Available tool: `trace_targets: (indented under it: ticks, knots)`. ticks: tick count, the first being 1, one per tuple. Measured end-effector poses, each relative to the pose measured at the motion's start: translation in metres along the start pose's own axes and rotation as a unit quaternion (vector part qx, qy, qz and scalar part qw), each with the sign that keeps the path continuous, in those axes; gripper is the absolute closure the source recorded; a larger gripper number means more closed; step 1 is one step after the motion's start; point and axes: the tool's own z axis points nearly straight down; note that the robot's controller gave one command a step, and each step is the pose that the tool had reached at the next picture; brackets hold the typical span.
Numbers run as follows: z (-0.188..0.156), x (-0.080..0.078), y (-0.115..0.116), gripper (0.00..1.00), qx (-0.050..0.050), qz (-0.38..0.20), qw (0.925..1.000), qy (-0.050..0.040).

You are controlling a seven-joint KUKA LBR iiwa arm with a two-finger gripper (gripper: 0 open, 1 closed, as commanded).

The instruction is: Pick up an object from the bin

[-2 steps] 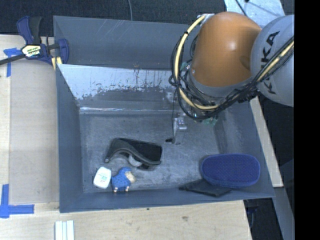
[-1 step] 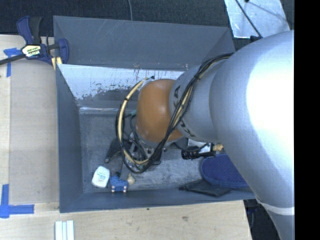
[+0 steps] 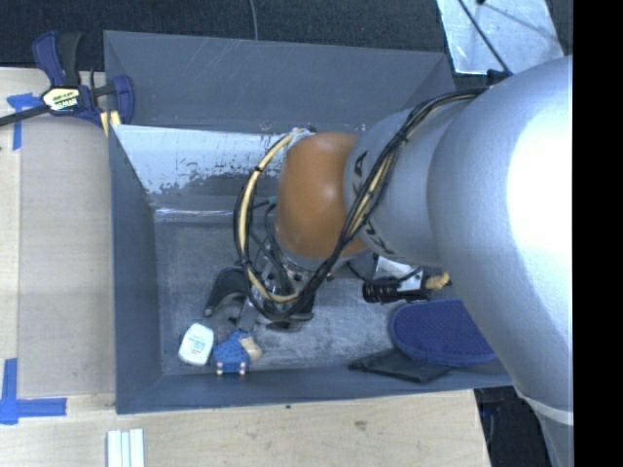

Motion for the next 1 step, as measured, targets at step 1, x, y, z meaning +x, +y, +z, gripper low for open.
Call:
trace_targets:
  ticks: [1]
  knots:
    - [-0.0014,-0.0046,0.0002,0.0,0.0,0.07,0.9976,-0.0002]
